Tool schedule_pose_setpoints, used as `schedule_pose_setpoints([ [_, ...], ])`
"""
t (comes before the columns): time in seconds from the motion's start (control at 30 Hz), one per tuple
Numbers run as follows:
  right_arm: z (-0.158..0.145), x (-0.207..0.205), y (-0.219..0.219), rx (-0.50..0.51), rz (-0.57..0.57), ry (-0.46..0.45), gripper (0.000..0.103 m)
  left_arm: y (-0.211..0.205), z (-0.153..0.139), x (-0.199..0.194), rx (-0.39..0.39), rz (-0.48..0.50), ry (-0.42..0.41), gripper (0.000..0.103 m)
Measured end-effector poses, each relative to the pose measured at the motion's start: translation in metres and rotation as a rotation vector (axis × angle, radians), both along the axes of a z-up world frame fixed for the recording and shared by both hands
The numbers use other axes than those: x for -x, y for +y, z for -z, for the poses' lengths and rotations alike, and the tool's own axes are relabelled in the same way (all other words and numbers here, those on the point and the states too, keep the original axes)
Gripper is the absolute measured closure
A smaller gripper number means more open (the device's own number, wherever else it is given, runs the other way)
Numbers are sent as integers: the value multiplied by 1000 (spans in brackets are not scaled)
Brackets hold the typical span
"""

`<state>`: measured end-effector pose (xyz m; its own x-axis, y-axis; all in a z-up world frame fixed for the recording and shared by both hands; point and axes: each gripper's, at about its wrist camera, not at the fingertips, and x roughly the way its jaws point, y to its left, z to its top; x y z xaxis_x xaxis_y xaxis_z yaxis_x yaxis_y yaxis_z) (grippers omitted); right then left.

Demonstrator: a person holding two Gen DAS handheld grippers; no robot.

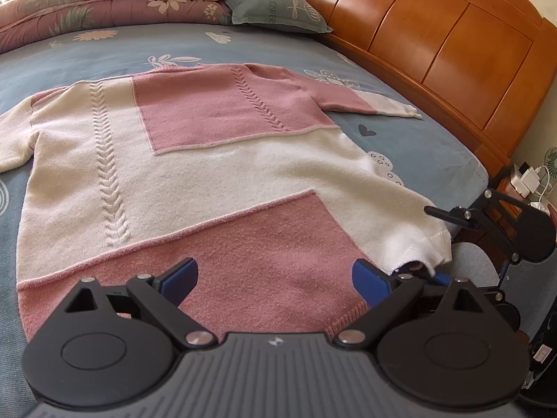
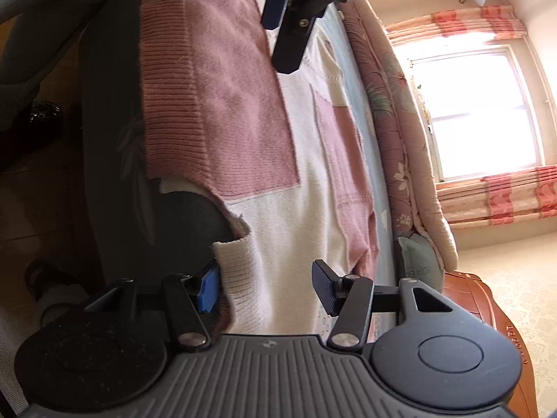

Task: Fold clothes

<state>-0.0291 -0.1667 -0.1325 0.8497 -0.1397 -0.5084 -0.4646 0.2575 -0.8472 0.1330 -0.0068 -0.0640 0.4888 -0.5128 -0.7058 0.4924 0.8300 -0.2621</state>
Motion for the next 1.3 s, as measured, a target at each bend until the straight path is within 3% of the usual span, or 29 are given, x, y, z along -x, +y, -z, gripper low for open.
schedule_pose_setpoints([
  [0.13, -2, -4, -4, -16, 20, -6, 45, -4, -3, 1, -7, 7, -9, 8],
  [0.23, 0, -8, -4, -68, 37, 64, 90, -7, -6, 3, -23, 23, -21, 8],
  [0.33, -12, -9, -6, -188, 57, 151, 91, -8, -10, 6, -49, 40, -38, 8],
  [0.43, -37, -18, -16, -401, 97, 277, 90, -6, -13, 7, -62, 66, -43, 8],
  [0.57, -42, -31, -28, -447, 148, 380, 84, -7, -13, 5, -124, 86, -53, 8],
  [0.7, -63, -17, -42, -530, 143, 382, 74, -3, -12, -2, -159, 92, -58, 8],
  [0.77, -80, -23, -52, -656, 151, 378, 66, -1, -8, -9, -172, 82, -50, 8],
  [0.9, -105, -53, -84, -1016, 184, 367, 56, -1, 1, -18, -191, 56, -25, 8],
  [1.07, -74, -98, -108, -1002, 480, 249, 57, 2, 14, -27, -218, 28, 9, 8],
  [1.17, -52, -109, -140, -1104, 616, 236, 57, 15, 26, -27, -202, 3, 66, 8],
  [1.3, -34, -111, -168, -1217, 737, 217, 57, 20, 29, -25, -189, -8, 57, 8],
])
